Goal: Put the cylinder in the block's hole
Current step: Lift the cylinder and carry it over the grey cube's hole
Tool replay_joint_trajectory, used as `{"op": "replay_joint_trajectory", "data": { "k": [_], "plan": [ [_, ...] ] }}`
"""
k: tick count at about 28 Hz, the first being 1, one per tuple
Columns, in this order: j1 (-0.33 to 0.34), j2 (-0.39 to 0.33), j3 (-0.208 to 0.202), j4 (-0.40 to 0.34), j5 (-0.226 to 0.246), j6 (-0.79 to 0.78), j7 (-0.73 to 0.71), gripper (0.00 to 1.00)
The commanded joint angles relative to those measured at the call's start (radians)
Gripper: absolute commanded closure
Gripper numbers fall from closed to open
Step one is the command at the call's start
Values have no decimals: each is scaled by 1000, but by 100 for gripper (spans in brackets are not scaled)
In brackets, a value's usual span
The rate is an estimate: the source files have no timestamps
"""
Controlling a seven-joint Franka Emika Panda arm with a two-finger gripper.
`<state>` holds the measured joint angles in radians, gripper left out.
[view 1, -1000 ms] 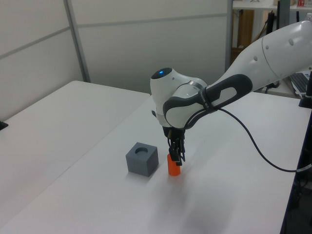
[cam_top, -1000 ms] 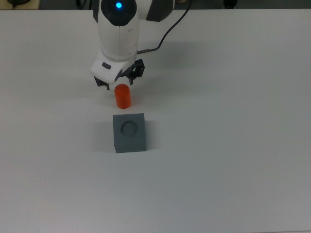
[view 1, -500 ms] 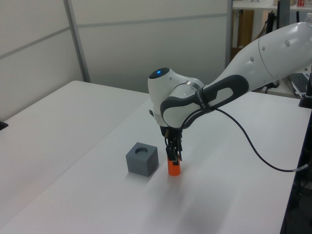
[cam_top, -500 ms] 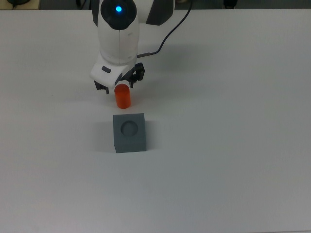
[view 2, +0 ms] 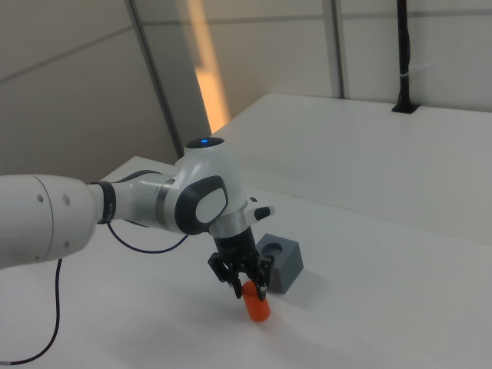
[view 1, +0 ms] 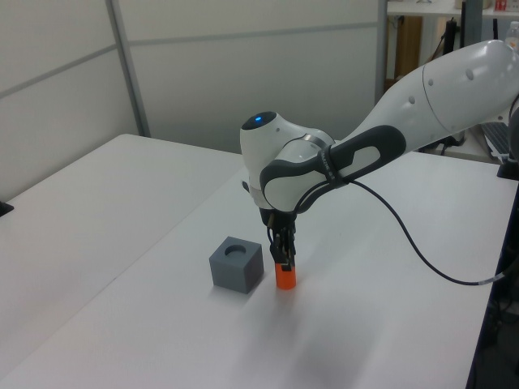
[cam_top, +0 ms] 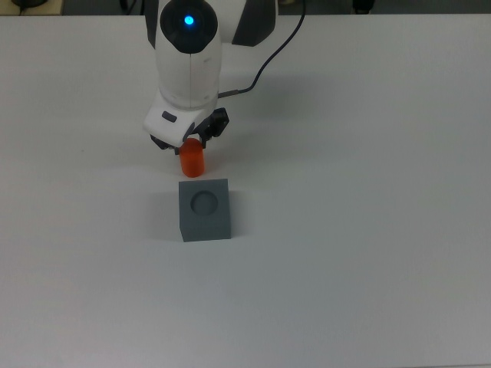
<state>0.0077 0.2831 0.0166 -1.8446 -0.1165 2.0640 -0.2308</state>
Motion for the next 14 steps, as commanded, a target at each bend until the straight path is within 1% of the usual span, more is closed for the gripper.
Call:
{"op": "replay_joint_trajectory", "data": {
  "k": [1, 2, 3, 7, 8, 9, 11, 14],
  "plan": [
    [0, 4, 8, 42, 6, 5, 1, 100],
    [0, 1, 9, 54, 14, -7, 1, 100],
    [-2, -4, 10, 80, 41, -37, -1, 100],
    [-9, -1, 8, 171, 98, -128, -5, 100],
    [-11, 1, 8, 195, 110, -151, -5, 100],
    [-12, 2, 0, 235, 132, -185, -7, 100],
    [-12, 2, -3, 261, 147, -197, -7, 100],
    [-12, 2, -3, 280, 169, -196, -4, 100]
  ]
}}
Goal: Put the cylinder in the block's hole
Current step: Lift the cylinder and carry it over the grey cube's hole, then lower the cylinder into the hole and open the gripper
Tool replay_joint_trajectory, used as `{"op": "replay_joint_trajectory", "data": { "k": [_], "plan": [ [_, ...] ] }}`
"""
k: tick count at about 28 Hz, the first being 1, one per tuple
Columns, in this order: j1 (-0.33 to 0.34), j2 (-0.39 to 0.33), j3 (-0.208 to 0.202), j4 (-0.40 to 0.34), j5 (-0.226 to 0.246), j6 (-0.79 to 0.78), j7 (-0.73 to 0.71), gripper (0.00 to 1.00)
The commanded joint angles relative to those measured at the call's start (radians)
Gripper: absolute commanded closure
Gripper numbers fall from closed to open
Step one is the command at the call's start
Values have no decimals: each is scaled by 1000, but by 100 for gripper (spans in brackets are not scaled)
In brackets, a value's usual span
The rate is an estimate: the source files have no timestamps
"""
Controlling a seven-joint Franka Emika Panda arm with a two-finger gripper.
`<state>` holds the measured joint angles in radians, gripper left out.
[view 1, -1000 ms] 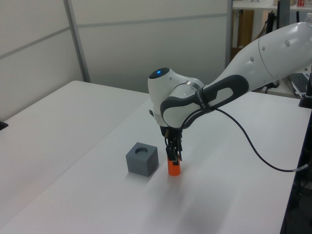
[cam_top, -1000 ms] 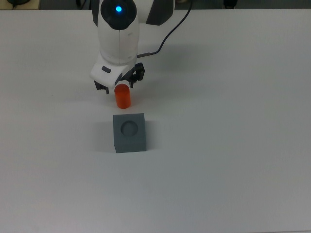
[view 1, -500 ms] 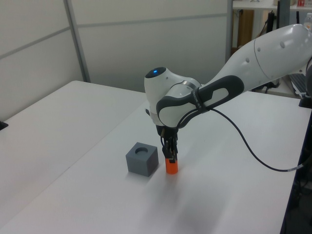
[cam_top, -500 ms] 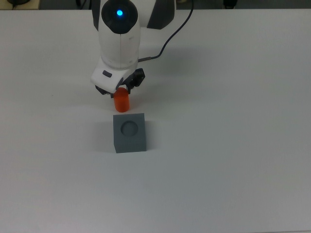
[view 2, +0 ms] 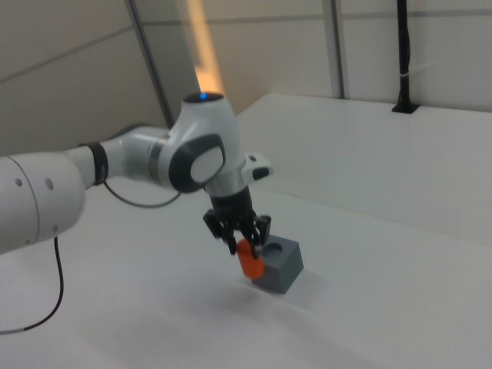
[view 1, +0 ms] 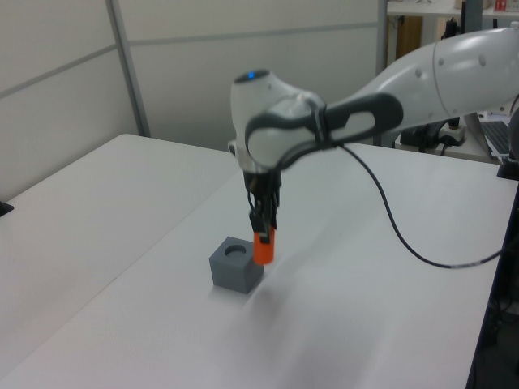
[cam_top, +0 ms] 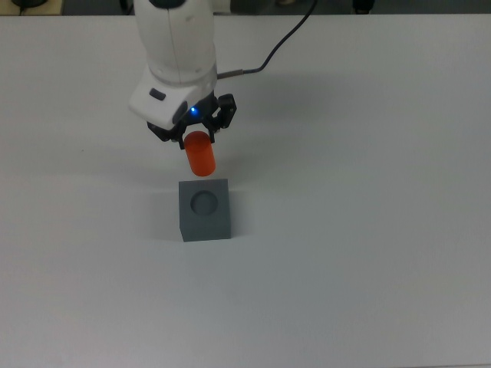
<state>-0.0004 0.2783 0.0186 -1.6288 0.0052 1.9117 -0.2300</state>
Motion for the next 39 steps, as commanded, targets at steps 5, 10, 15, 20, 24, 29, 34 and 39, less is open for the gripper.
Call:
{"op": "replay_joint_trajectory", "data": {
  "k": [5, 10, 15, 20, 24, 29, 34, 39],
  "plan": [
    [-7, 33, -6, 116, 79, -31, 1, 99],
    [-13, 71, -6, 158, 90, 4, -2, 99],
    [-13, 105, -5, 155, 88, 96, 1, 99],
    [-12, 127, -3, 152, 82, 113, 0, 99],
    [-12, 127, -2, 148, 78, 113, -5, 99],
    [-12, 127, -2, 145, 78, 113, -6, 99],
    [-12, 127, -2, 132, 70, 113, -11, 98],
    [-12, 127, -3, 116, 58, 112, -11, 98]
  ]
}}
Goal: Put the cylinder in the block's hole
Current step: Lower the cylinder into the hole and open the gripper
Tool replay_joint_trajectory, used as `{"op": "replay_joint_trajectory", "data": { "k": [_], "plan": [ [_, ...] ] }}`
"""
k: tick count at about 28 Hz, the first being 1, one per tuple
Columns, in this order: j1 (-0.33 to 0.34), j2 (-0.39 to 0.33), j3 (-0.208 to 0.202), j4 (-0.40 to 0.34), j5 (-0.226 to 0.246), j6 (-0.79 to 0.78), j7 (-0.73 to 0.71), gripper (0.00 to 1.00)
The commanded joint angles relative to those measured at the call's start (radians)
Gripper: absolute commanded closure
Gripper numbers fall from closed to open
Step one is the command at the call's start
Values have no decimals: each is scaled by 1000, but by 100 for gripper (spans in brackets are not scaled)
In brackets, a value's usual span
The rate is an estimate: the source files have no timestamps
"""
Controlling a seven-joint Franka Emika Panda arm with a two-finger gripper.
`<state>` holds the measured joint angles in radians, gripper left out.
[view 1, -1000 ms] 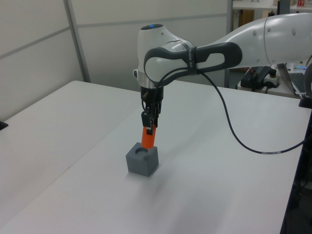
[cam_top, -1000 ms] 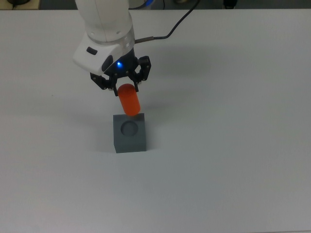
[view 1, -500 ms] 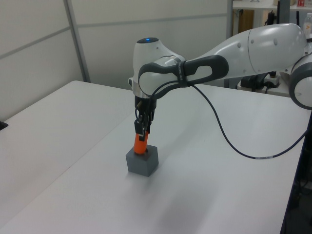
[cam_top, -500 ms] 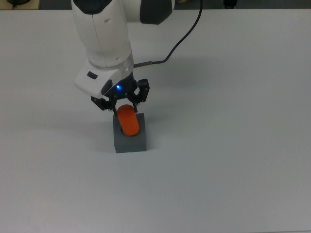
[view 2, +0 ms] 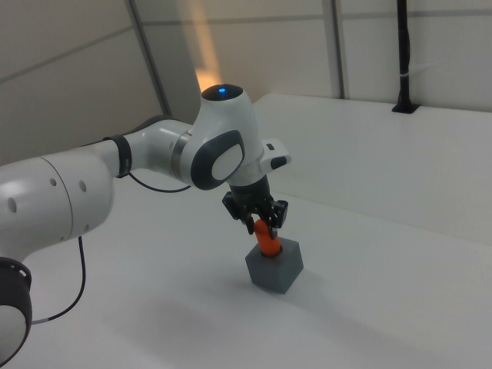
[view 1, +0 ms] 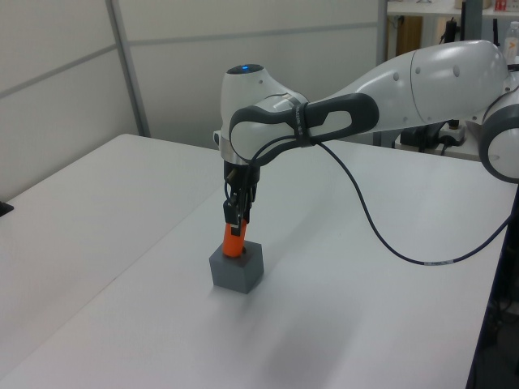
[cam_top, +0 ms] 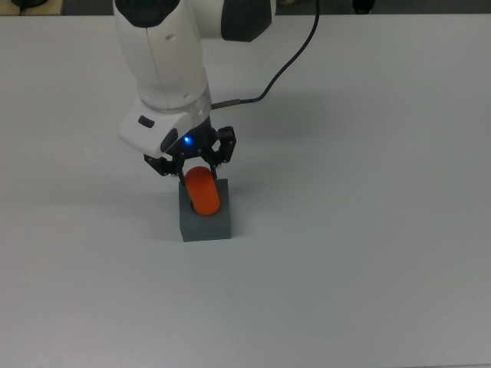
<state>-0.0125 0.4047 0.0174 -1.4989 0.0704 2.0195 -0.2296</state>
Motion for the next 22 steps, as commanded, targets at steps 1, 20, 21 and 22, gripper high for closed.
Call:
{"op": "replay_joint_trajectory", "data": {
  "k": [1, 20, 21, 22],
  "plan": [
    [0, 0, -1, -15, -8, 4, -11, 98],
    [-4, -38, -5, -7, -47, -60, -1, 0],
    [-7, -46, -5, -7, -47, -70, -1, 0],
    [-12, -53, -5, -7, -47, -79, -1, 0]
  ]
}}
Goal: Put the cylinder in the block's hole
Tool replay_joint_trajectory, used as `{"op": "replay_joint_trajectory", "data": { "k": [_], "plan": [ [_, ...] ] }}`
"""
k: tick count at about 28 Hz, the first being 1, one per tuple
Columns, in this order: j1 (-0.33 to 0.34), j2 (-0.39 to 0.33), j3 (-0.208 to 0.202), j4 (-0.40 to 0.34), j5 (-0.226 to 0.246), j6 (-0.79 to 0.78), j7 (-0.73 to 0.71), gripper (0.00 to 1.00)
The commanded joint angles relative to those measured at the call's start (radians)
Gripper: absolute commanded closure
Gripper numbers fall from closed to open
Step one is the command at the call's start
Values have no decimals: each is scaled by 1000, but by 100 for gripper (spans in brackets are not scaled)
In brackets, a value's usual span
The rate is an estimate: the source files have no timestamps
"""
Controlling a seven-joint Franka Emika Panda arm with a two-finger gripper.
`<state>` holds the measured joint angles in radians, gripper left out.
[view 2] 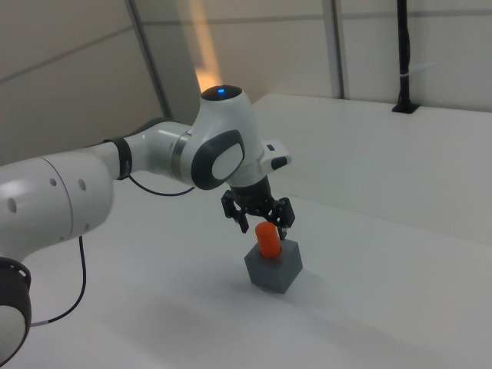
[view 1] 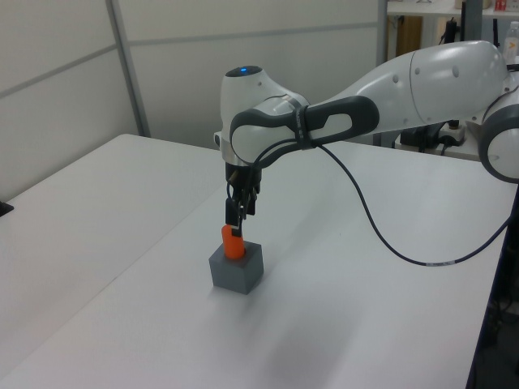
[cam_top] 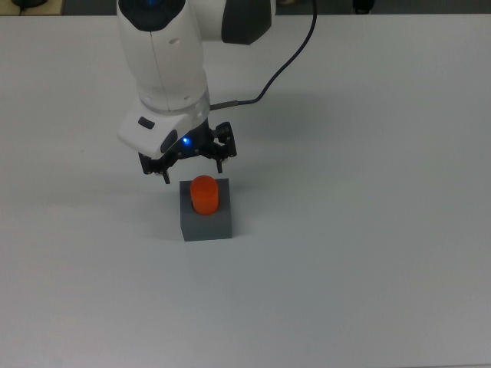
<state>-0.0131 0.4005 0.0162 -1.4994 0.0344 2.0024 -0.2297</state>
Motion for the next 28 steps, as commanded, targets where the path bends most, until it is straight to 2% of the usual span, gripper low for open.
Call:
{"op": "replay_joint_trajectory", "data": {
  "k": [1, 6, 12, 28],
  "plan": [
    [-21, -64, -5, -7, -11, -94, -2, 0],
    [-41, -87, -6, -5, -19, -215, -17, 0],
    [-44, -98, -10, -7, -102, -283, -10, 0],
    [-48, -89, -33, -7, -110, -260, 1, 0]
  ]
}}
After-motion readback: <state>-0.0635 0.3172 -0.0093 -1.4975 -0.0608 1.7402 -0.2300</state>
